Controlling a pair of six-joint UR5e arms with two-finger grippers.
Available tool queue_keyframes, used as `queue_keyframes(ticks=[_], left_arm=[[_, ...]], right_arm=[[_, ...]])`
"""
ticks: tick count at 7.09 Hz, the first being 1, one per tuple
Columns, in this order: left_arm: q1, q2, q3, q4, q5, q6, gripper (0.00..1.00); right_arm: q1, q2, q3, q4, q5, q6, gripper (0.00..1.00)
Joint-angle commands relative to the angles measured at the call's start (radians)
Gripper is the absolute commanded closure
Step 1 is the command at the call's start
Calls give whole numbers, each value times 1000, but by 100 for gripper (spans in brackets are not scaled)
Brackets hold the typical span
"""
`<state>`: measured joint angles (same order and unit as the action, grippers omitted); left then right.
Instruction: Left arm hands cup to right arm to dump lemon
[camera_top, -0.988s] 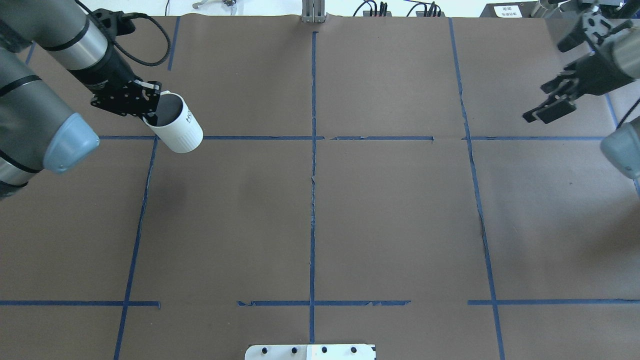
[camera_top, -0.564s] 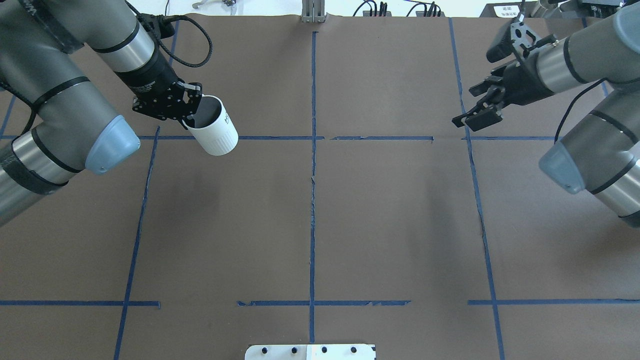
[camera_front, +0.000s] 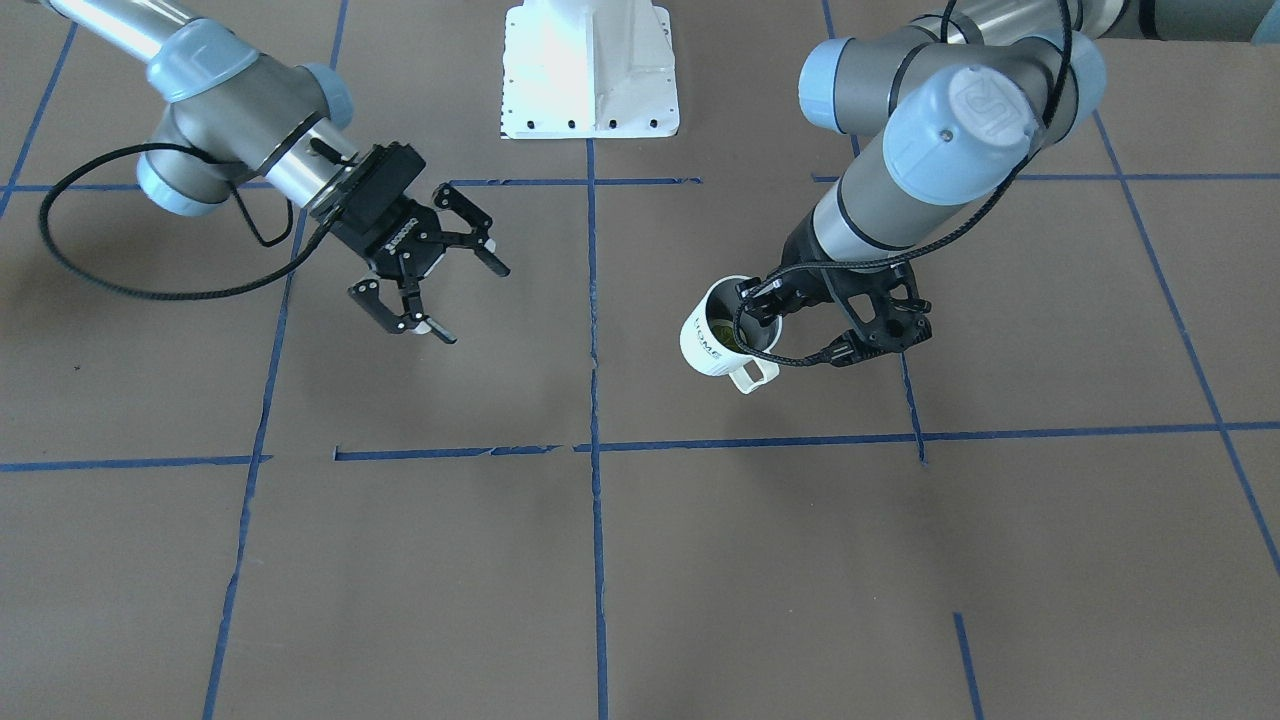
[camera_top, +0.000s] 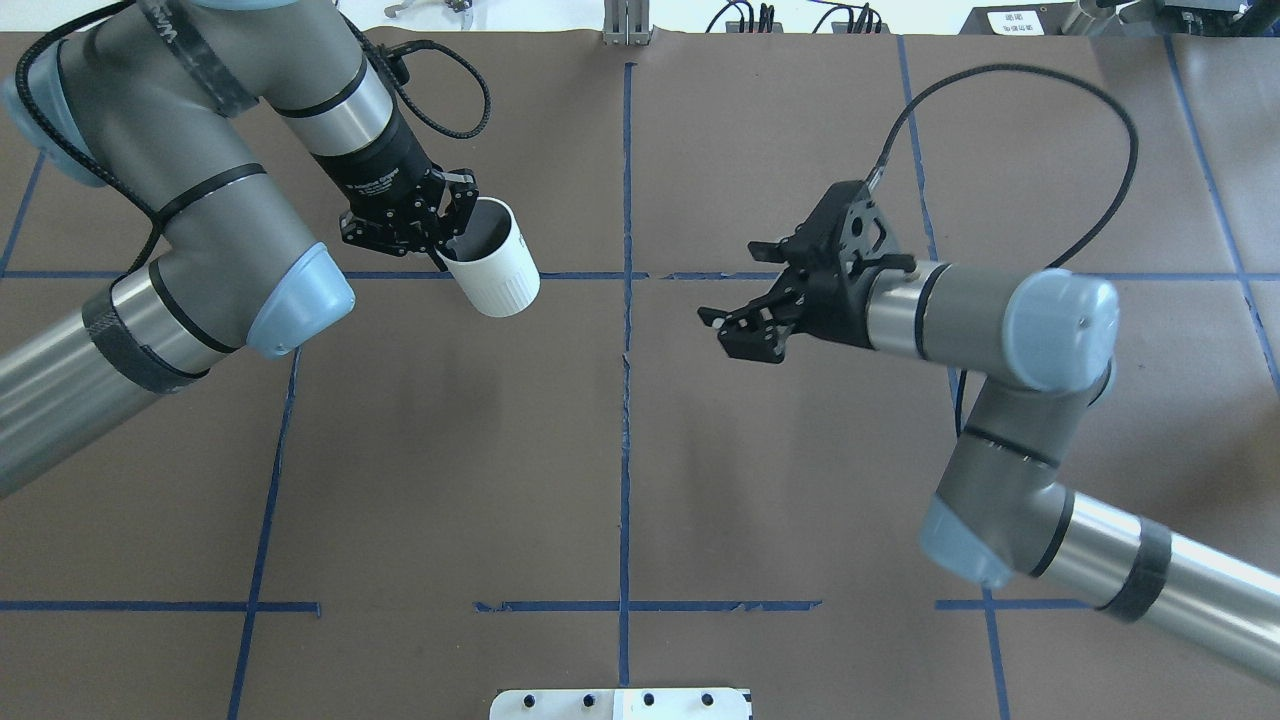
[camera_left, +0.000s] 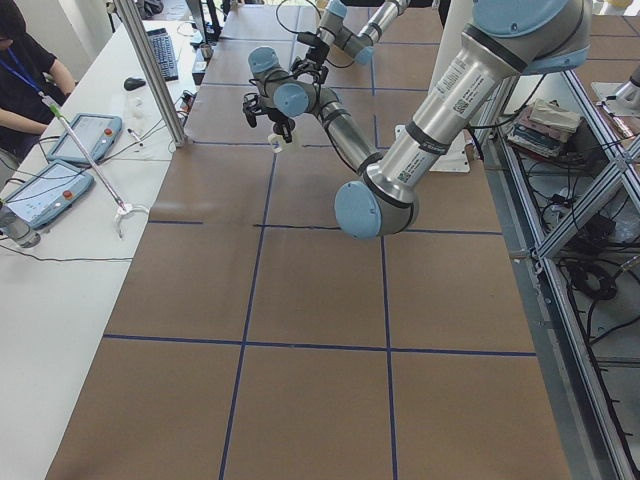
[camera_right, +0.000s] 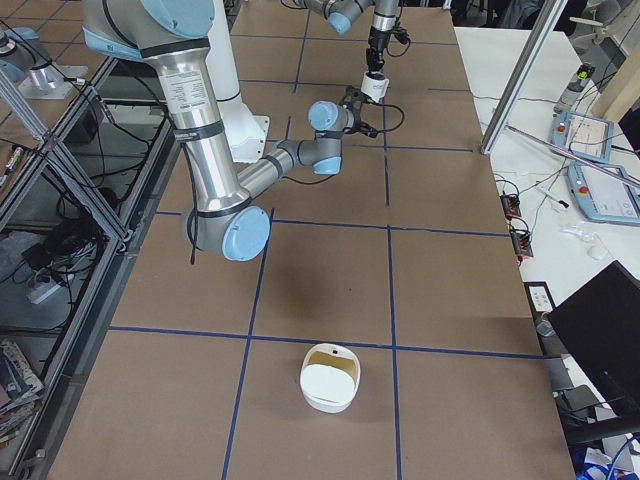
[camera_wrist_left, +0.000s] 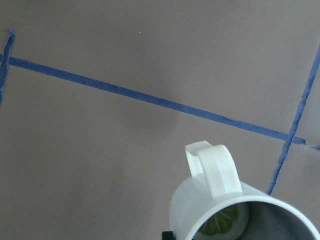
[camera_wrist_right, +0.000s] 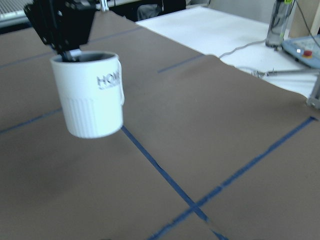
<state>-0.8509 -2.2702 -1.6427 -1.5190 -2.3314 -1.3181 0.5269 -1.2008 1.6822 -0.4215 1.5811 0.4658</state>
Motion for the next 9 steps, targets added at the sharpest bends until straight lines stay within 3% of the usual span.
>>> queue_keyframes(ticks=[1, 5, 9], left_arm=[[26, -20, 12, -75, 1, -166, 100], [104, -95, -6, -78, 3, -363, 98], [124, -130, -14, -76, 13, -418, 98]], right_arm=[[-187, 53, -2, 47, -391, 11, 1], [-205, 53, -10, 50, -398, 0, 1], [-206, 53, -10, 50, -398, 0, 1]])
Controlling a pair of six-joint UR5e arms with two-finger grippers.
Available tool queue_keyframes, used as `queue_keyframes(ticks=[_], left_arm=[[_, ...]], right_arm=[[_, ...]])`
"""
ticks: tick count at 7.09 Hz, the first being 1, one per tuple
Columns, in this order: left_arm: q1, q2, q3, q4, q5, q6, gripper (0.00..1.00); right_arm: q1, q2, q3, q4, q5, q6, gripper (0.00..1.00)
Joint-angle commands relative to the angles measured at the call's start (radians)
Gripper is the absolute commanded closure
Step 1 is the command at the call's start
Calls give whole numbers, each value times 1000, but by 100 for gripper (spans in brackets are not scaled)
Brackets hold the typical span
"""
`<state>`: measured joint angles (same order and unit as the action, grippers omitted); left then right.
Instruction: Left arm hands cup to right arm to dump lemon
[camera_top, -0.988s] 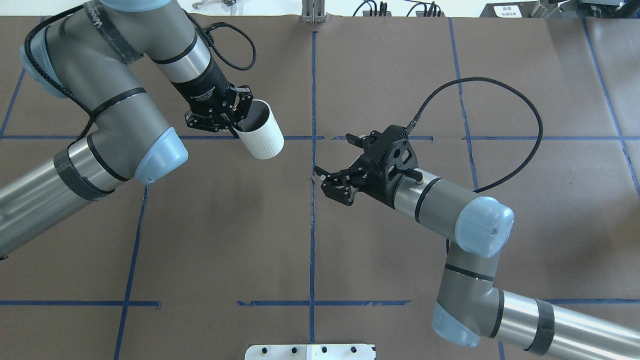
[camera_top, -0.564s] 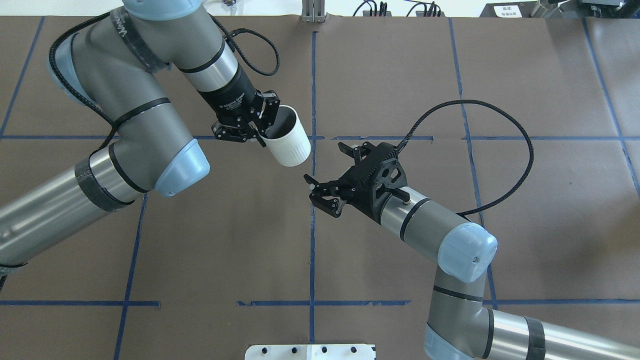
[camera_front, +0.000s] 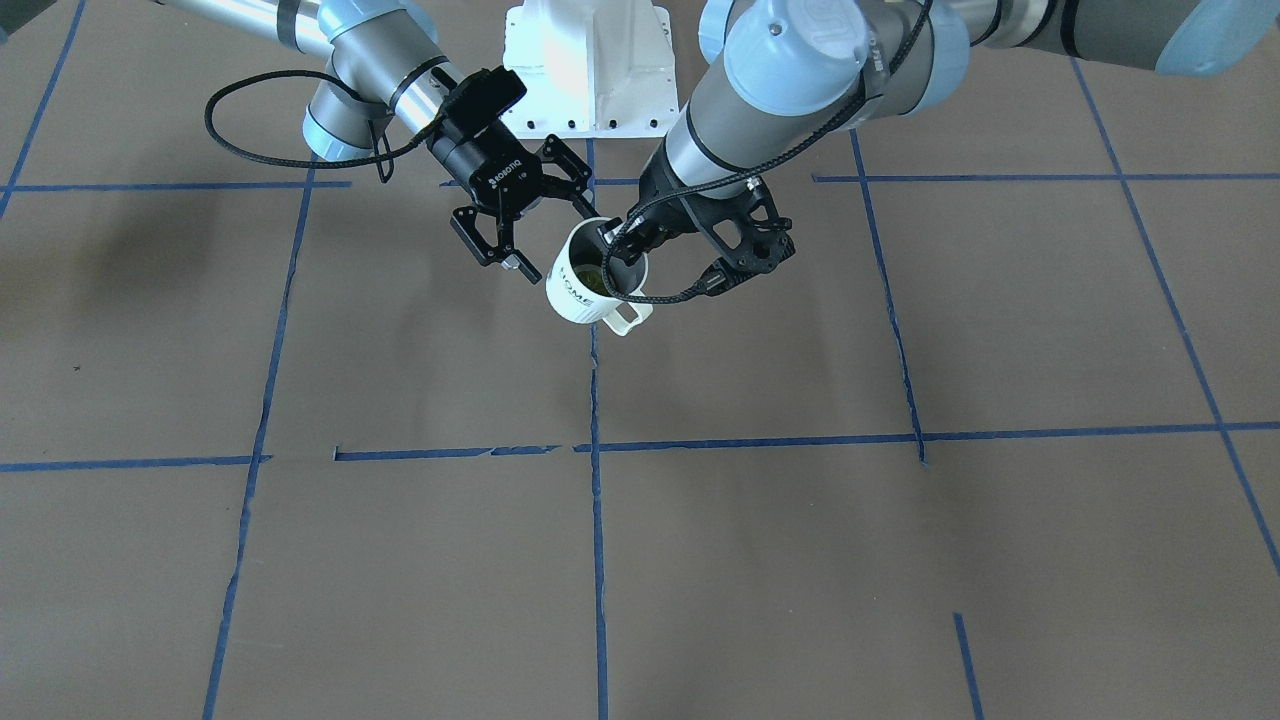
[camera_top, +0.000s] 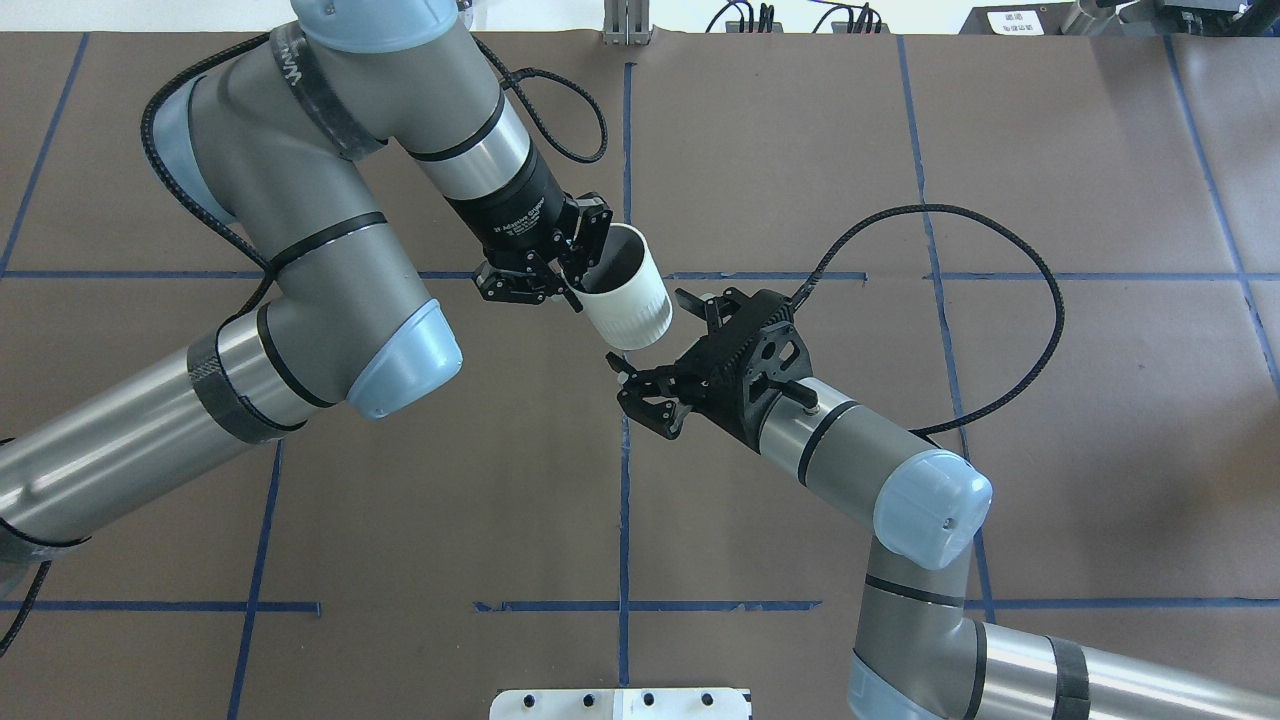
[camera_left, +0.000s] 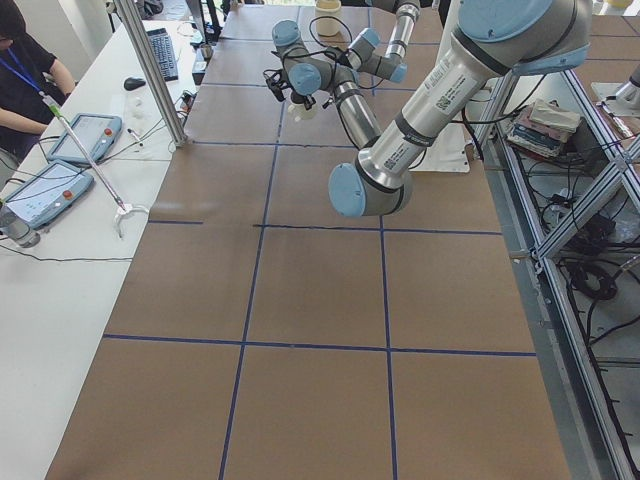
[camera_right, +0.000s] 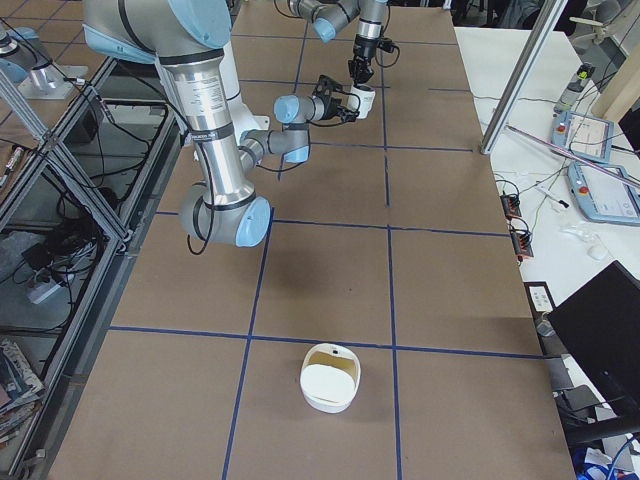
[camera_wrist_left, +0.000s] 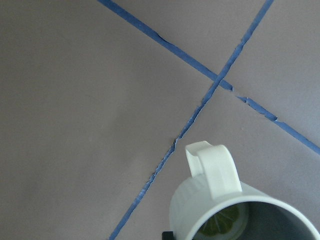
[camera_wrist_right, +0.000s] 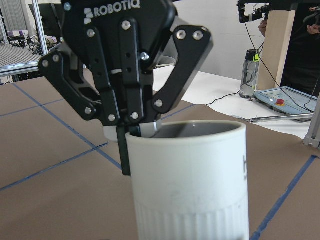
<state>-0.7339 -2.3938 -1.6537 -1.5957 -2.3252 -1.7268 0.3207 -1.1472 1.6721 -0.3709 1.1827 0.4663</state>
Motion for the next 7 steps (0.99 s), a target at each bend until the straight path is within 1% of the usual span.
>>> queue_keyframes(ticks=[1, 7], left_arm=[[16, -7, -6, 0, 12, -16, 98], [28, 5, -14, 2, 18, -16, 98]], right_arm=[[1, 0, 1, 0, -2, 0, 1], [1, 0, 0, 0, -2, 0, 1]])
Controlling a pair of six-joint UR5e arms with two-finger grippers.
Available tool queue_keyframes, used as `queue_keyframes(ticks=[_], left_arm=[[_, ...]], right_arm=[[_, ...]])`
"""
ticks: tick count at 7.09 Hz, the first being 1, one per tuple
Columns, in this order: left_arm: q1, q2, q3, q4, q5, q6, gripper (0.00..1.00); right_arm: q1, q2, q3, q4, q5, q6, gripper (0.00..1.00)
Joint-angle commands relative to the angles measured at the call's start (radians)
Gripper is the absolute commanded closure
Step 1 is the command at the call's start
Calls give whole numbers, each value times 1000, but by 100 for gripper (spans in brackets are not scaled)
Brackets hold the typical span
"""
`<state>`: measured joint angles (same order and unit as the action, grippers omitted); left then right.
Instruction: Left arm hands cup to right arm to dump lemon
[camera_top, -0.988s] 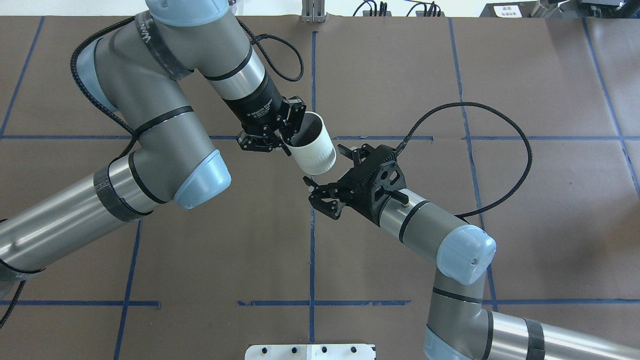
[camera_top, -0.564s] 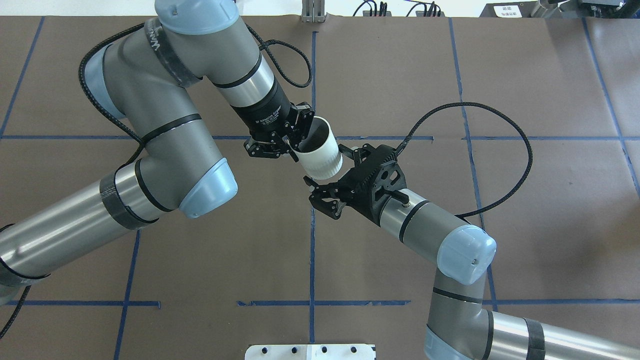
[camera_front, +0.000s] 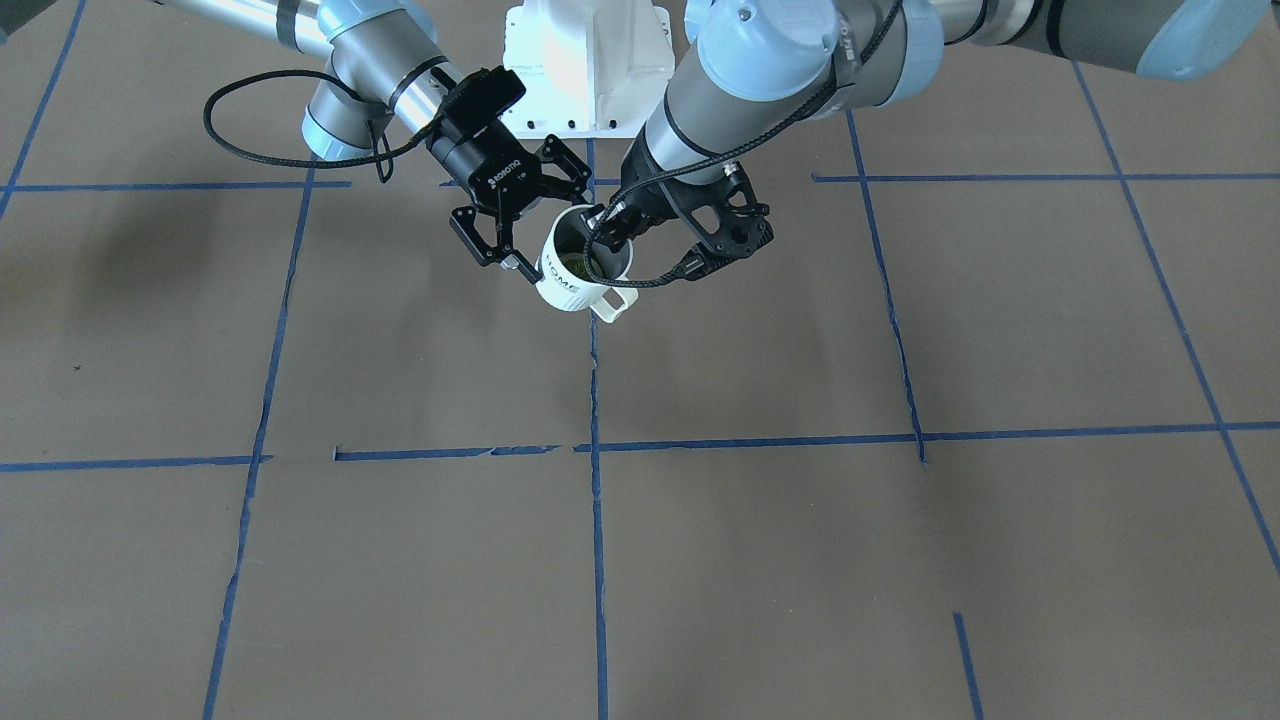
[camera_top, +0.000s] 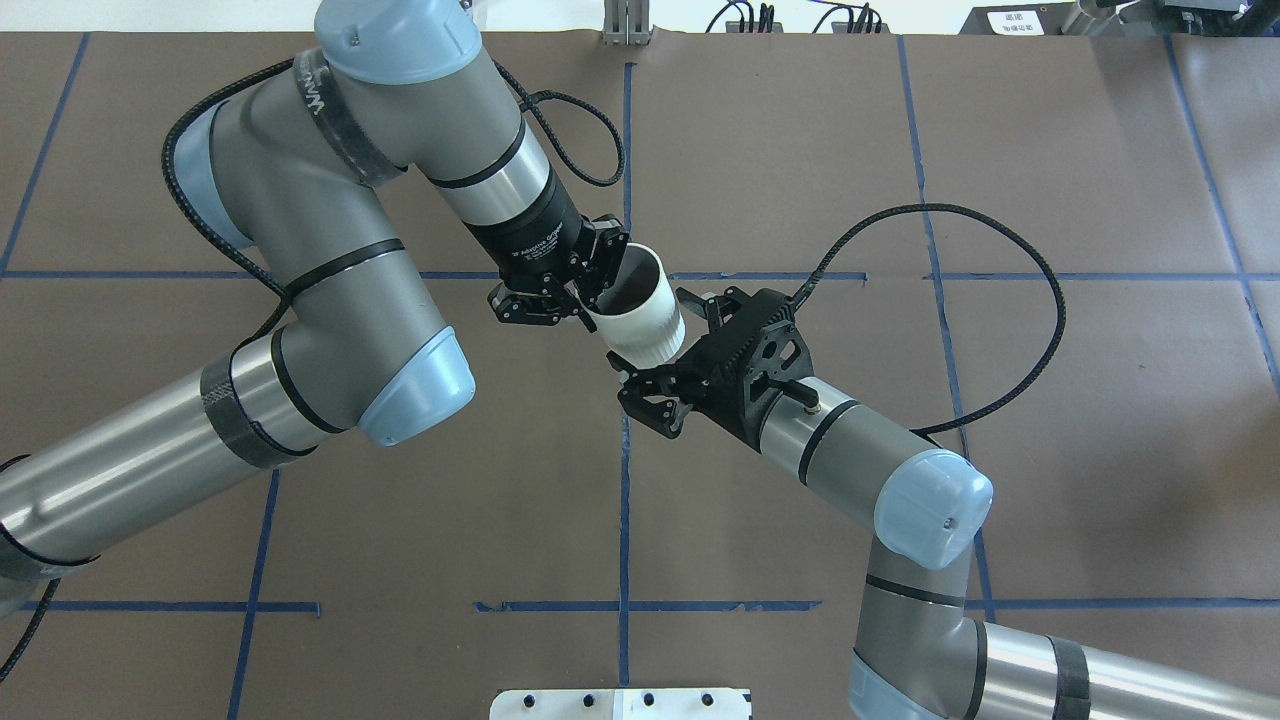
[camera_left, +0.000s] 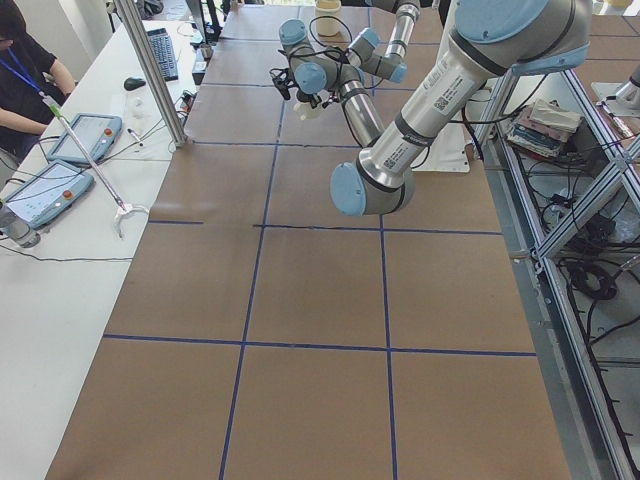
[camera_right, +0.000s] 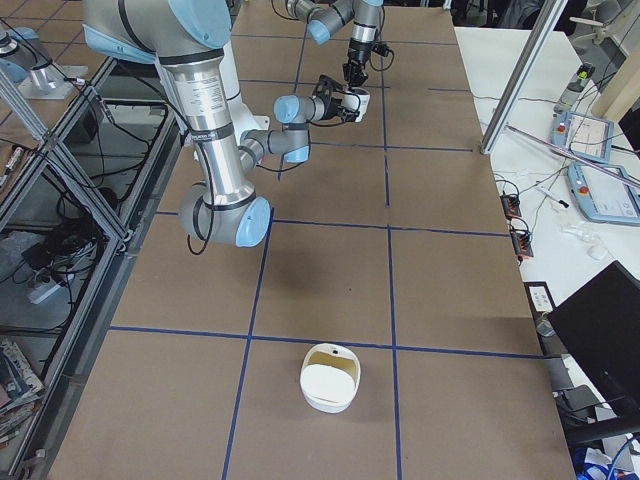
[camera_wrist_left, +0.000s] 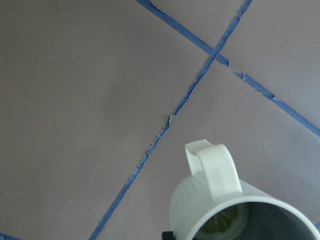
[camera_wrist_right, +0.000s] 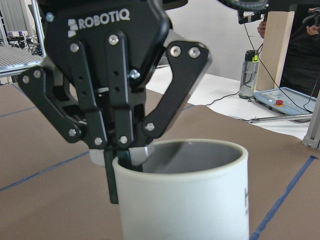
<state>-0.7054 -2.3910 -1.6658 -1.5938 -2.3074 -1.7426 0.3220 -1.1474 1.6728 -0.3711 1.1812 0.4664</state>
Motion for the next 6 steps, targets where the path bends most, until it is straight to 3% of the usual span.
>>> queue_keyframes(ticks=[1, 6], left_arm=[[0, 4, -11, 0, -1, 0, 98], [4, 3, -44, 3, -13, 0, 98]], right_arm=[[0, 0, -1, 0, 0, 0, 1], [2, 0, -1, 0, 0, 0, 1]])
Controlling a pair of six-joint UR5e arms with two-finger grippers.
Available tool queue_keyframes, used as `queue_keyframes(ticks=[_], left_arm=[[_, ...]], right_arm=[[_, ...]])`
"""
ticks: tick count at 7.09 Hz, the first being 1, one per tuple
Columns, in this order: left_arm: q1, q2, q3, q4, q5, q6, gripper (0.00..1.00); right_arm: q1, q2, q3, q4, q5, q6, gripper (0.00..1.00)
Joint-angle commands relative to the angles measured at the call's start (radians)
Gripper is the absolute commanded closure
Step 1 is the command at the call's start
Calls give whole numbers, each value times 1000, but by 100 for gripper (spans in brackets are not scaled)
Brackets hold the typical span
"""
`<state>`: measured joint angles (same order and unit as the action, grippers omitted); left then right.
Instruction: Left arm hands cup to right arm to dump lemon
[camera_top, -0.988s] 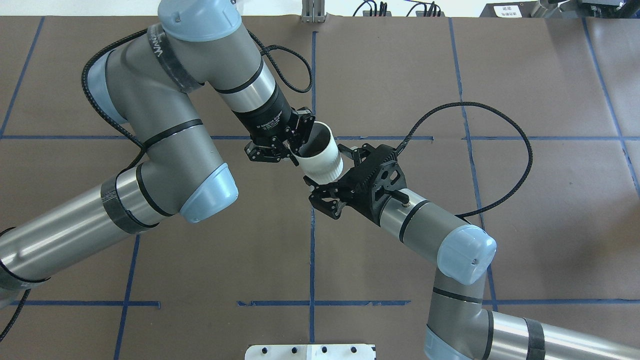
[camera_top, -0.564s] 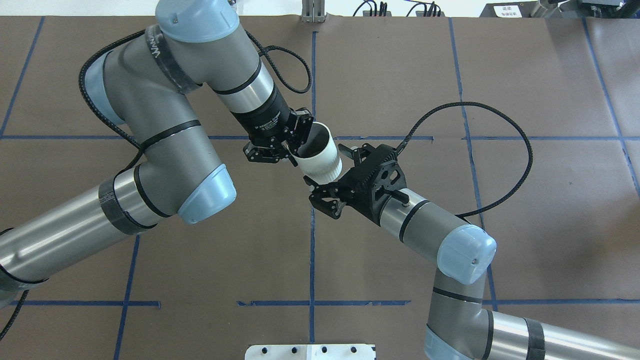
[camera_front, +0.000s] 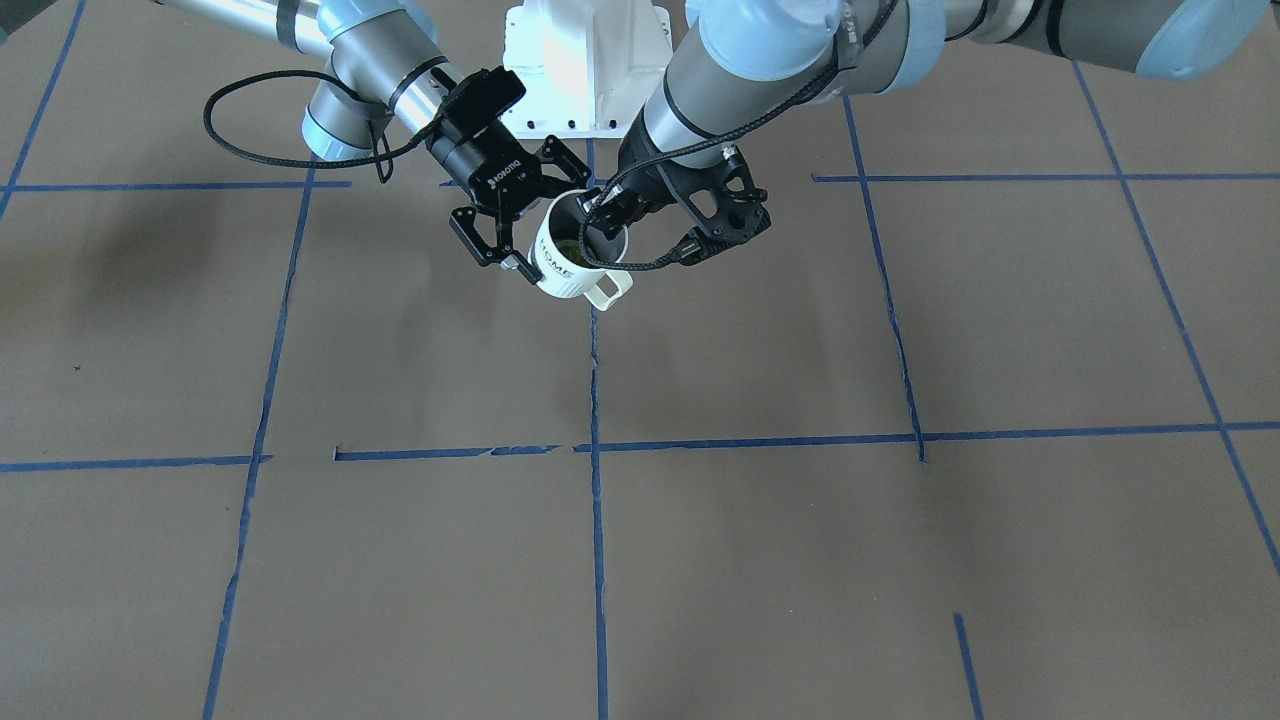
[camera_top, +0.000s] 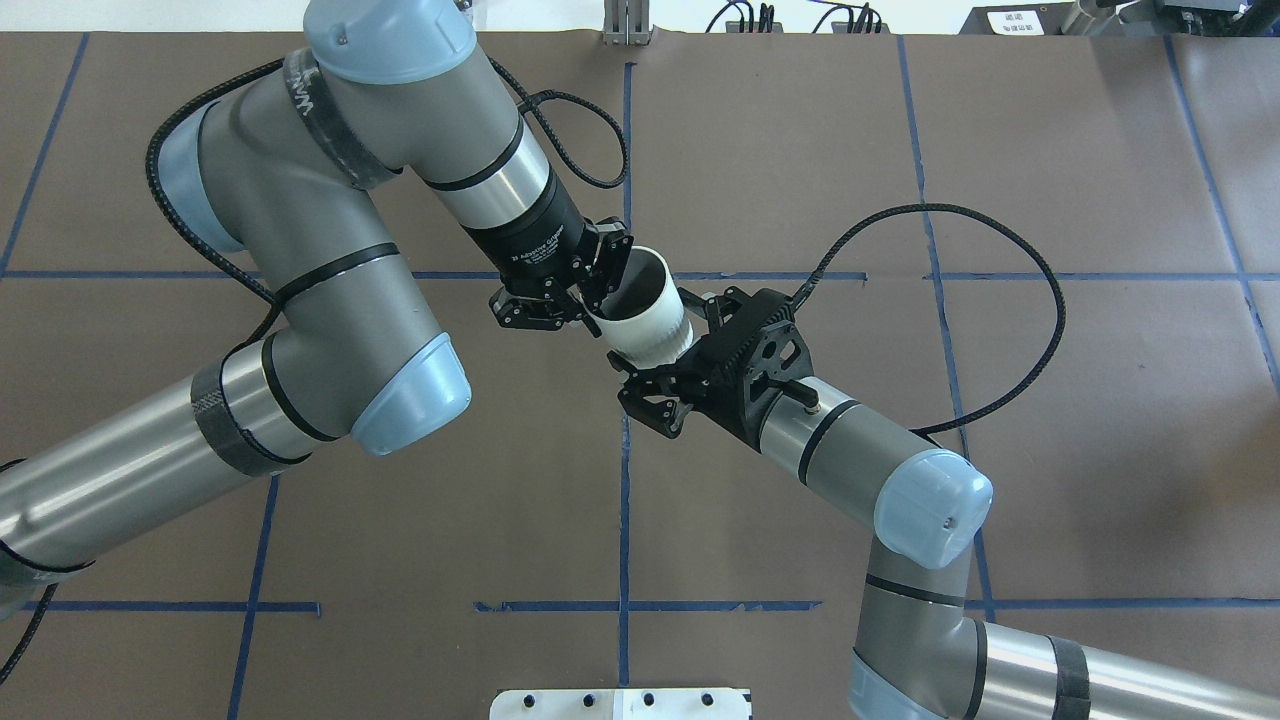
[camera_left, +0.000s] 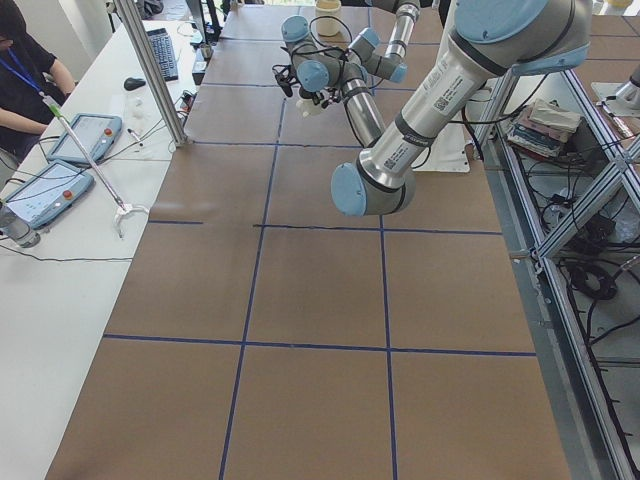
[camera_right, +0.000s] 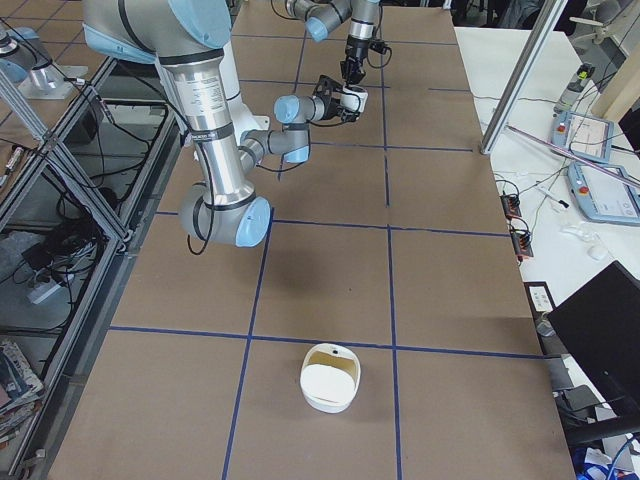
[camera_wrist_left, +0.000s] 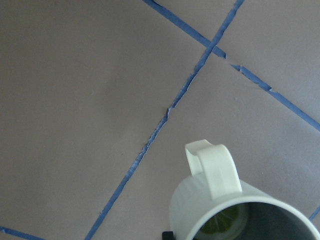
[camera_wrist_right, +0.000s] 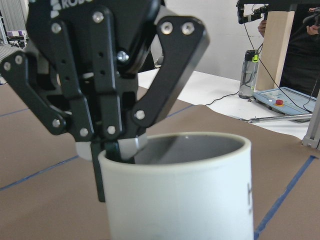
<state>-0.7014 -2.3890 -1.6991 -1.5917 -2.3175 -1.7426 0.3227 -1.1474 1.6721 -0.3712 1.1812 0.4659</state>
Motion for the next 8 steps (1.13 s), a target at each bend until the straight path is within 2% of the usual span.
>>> queue_keyframes(ticks=[1, 2, 3, 4, 5, 6, 8], left_arm=[[0, 1, -16, 1, -8, 0, 98], [0, 1, -16, 1, -13, 0, 98], [0, 2, -14, 1, -29, 0, 91], [0, 4, -16, -4, -29, 15, 53], [-9, 7, -37, -2, -29, 35, 1], [-41, 20, -46, 4, -64, 73, 0], [-119, 124, -105, 9, -117, 206, 0]], right_arm=[[1, 0, 0, 2, 0, 0, 1], [-1, 2, 0, 2, -2, 3, 10], [-4, 12, 2, 5, -2, 13, 51], [-4, 11, 2, 5, -2, 13, 67], [-5, 11, 2, 3, -2, 13, 74], [-4, 9, 0, 2, -2, 11, 74], [1, 0, 0, -5, 0, 2, 78]])
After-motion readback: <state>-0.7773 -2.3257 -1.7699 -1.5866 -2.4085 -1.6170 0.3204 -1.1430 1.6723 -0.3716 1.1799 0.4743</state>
